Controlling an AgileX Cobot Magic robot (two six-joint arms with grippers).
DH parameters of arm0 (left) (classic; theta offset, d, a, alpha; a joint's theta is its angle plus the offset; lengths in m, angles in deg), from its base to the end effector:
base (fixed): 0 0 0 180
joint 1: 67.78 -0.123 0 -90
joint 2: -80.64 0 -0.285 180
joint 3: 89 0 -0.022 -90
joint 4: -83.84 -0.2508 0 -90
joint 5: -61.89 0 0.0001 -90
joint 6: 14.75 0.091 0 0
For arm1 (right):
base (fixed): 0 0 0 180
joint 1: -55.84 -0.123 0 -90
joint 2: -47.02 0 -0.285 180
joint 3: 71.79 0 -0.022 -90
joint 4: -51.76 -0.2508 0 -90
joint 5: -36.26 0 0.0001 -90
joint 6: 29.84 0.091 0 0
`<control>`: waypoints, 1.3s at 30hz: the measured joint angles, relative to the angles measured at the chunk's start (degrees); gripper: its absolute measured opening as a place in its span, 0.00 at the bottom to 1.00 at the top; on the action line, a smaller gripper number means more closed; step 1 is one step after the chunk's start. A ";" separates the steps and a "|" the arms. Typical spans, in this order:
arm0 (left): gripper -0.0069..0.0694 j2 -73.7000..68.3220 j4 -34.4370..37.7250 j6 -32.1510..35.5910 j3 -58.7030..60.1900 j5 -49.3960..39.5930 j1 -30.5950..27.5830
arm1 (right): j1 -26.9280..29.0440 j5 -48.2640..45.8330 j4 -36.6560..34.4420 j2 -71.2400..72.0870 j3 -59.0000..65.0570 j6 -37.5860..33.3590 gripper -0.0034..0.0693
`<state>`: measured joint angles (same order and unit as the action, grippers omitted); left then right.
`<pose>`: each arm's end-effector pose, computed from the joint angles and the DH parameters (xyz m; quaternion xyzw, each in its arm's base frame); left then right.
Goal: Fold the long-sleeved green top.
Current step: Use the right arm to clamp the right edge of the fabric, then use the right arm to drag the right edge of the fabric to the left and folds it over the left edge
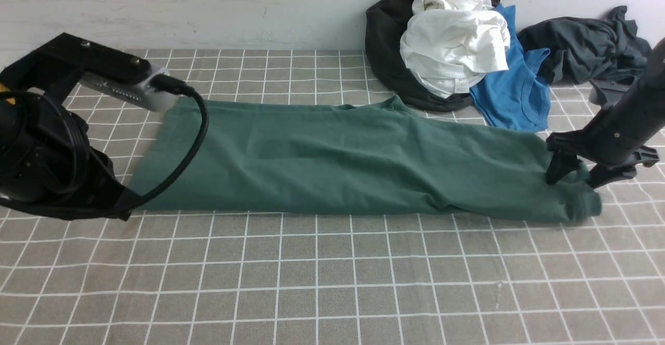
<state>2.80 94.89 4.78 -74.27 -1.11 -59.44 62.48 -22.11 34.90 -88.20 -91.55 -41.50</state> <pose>0.2244 -0.0486 0.3309 0.2104 0.9501 -0.0721 0.2187 0.4489 -0.0296 0.1483 0.0267 0.9899 0.1187 0.0730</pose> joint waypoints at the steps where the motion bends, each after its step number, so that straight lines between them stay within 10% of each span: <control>1: 0.08 0.20 -0.40 -0.05 0.14 0.00 0.00 | 0.00 -0.28 -1.07 0.00 0.00 -0.61 0.53; 5: 0.08 0.70 -1.92 -0.68 0.33 0.00 0.00 | 0.00 -3.52 -2.16 1.00 -0.23 -4.40 0.17; 16: 0.08 2.62 -2.25 -4.55 7.07 0.45 0.00 | 1.80 -12.81 21.17 8.85 -15.62 3.18 0.10; 27: 0.08 2.62 0.67 -5.00 11.10 9.46 0.00 | -15.08 -13.37 -8.40 9.44 -26.37 8.80 0.10; 39: 0.08 2.62 2.01 -5.05 11.10 9.27 0.00 | -37.54 4.53 -16.29 -8.47 -27.29 6.64 0.11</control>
<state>5.41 96.90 -0.27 -63.17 8.16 -59.44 24.95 -17.58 18.61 -96.67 -118.85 -34.86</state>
